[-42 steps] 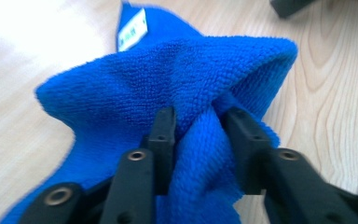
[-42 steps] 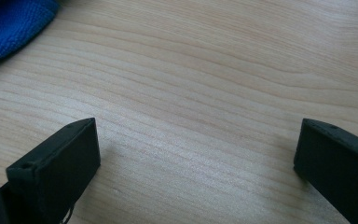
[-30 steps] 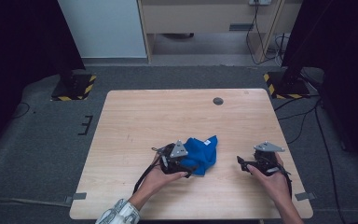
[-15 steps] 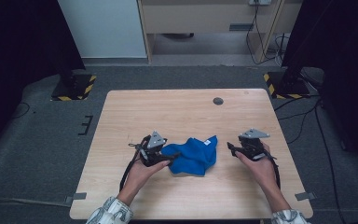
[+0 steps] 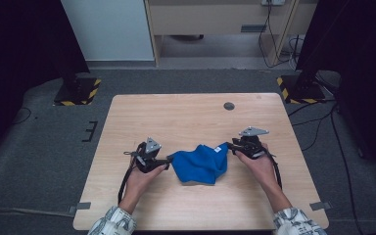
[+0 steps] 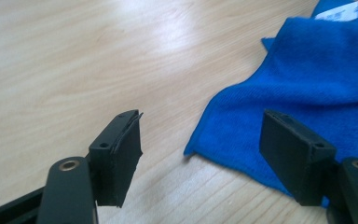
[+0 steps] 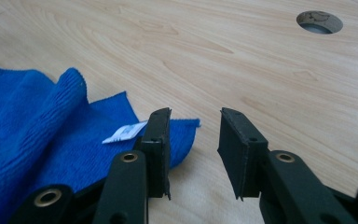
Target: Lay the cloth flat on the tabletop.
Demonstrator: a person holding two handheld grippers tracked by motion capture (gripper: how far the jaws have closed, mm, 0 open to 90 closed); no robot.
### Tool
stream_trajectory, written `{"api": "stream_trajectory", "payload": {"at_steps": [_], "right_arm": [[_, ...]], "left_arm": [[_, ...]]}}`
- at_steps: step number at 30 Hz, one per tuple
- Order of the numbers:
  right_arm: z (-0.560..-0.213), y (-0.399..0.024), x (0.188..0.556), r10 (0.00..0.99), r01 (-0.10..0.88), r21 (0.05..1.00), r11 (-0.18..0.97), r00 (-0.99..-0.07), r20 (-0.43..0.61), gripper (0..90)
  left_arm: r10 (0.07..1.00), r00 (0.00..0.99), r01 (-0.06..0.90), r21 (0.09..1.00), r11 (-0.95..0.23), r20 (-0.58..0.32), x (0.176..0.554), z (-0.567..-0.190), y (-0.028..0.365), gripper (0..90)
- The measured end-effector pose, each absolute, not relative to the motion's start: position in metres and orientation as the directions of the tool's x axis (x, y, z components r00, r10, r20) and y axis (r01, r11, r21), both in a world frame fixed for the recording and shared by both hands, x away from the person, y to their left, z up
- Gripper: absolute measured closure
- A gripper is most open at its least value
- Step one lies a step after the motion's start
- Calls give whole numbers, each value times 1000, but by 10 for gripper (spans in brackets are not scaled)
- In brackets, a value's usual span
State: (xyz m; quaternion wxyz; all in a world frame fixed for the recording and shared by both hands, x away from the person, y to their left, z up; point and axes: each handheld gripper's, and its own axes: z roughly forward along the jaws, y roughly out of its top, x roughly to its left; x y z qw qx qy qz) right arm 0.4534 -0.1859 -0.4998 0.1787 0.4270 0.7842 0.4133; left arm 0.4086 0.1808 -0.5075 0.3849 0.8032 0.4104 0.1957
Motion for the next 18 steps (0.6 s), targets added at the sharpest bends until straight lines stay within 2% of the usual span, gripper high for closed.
{"api": "stream_trajectory", "payload": {"at_steps": [8,14,18], "right_arm": [[-502,-182,464,826,554,792,255,-551,119,467],[-508,-180,467,813,578,772,263,-564,146,413],[-513,-177,470,810,586,763,272,-567,146,413]], "left_arm": [[825,565,555,752,-357,-25,419,-525,178,234],[821,570,566,744,-357,-40,422,-531,170,192],[819,573,571,734,-367,-36,423,-534,165,188]]}}
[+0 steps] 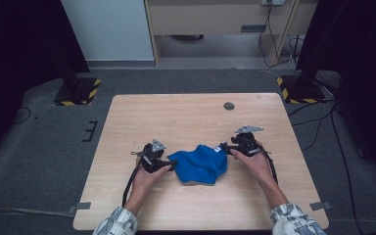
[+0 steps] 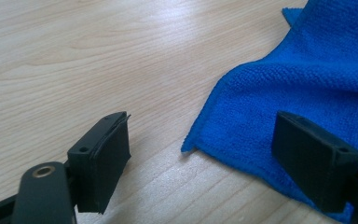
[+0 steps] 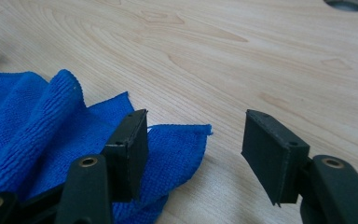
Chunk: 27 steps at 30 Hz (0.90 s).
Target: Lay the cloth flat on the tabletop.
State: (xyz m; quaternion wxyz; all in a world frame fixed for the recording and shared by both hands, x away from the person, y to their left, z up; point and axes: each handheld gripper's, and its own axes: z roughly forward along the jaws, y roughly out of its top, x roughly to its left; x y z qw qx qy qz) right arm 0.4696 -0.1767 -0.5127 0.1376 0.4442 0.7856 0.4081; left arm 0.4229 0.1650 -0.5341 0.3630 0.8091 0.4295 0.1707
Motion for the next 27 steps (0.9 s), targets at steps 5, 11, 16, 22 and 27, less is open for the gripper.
{"api": "stream_trajectory", "payload": {"at_steps": [5,11,16,22,27], "right_arm": [[-522,-175,475,807,614,743,265,-563,178,447],[-525,-165,471,780,604,732,315,-604,163,617],[-526,-163,467,766,588,735,338,-626,149,828],[-517,-165,460,753,562,759,330,-641,148,896],[-509,-168,452,747,539,778,323,-650,140,898]], "left_arm": [[823,568,563,733,-380,-10,423,-536,162,205],[795,606,535,744,-401,-7,419,-535,158,379],[779,627,520,751,-406,-13,417,-534,156,547],[762,647,512,751,-417,-18,416,-533,154,728],[760,650,504,758,-414,-17,416,-531,155,820]]}}
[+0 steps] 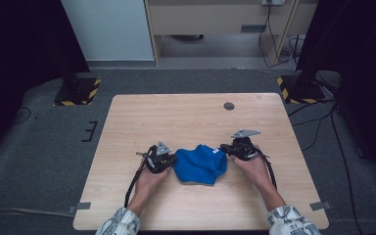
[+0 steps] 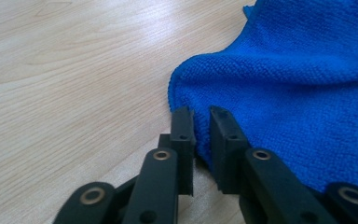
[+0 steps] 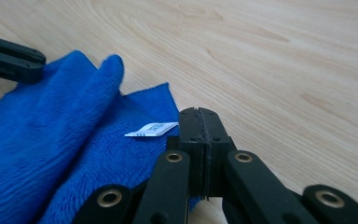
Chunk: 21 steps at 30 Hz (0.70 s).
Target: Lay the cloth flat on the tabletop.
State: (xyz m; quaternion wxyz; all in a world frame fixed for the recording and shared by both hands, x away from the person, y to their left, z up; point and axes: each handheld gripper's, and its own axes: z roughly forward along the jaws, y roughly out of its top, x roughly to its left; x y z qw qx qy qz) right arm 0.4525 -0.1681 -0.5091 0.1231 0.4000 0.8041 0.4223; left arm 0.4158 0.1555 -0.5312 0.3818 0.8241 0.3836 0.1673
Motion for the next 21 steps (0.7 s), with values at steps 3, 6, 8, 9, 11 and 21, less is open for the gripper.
{"api": "stream_trajectory", "payload": {"at_steps": [3,6,8,9,11,21], "right_arm": [[-500,-173,448,749,525,796,302,-647,143,898],[-492,-179,444,752,504,818,277,-643,142,898],[-486,-182,442,756,498,828,259,-638,147,898],[-485,-184,441,757,496,830,256,-636,147,898],[-483,-186,441,760,493,833,251,-633,146,899],[-478,-193,441,770,488,841,234,-621,146,899]], "left_arm": [[771,636,491,782,-383,-23,416,-525,159,827],[776,631,473,804,-361,-23,415,-520,162,831],[776,630,465,812,-352,-24,415,-517,163,832],[777,629,464,815,-347,-28,415,-516,164,832],[777,628,464,818,-340,-33,416,-514,165,831],[755,654,431,838,-334,-36,417,-496,165,840]]}}
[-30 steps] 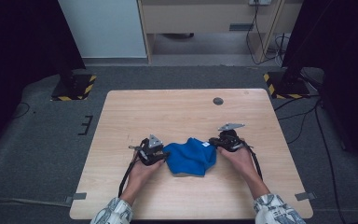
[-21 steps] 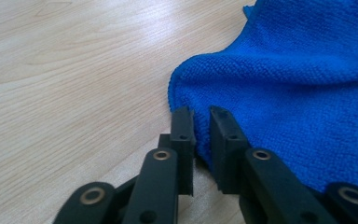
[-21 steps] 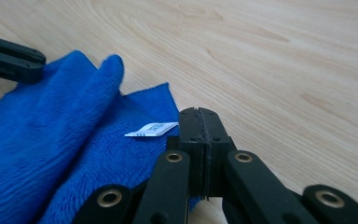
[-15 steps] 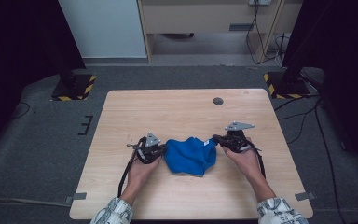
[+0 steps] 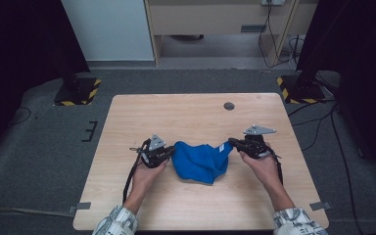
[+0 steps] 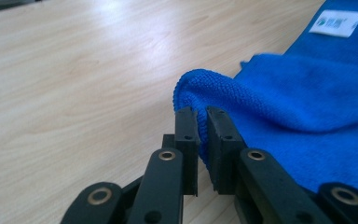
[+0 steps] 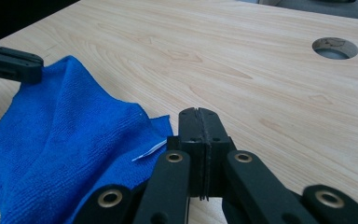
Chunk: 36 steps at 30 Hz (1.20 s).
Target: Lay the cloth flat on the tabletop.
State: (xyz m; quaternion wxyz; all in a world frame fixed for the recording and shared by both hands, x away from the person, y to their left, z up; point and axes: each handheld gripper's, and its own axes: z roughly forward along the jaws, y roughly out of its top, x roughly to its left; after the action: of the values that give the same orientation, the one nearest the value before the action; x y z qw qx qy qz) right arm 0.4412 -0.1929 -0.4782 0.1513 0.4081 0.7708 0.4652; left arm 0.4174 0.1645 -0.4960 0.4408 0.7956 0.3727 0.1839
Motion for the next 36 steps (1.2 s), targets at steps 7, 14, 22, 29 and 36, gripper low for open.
{"api": "stream_trajectory", "payload": {"at_steps": [7,14,22,29,36], "right_arm": [[-463,-200,435,778,459,862,214,-614,133,899],[-448,-203,432,784,428,878,217,-612,105,899],[-433,-206,434,790,406,892,198,-605,99,900],[-430,-207,442,796,415,888,201,-598,99,900],[-427,-214,442,802,412,890,195,-589,97,900]], "left_arm": [[744,667,404,857,-320,-36,416,-475,167,860],[736,676,392,861,-323,-32,423,-457,165,862],[731,682,367,870,-329,-11,428,-432,164,863],[732,681,373,871,-321,-22,435,-428,163,866],[725,689,364,868,-336,-9,437,-428,159,867]]}}
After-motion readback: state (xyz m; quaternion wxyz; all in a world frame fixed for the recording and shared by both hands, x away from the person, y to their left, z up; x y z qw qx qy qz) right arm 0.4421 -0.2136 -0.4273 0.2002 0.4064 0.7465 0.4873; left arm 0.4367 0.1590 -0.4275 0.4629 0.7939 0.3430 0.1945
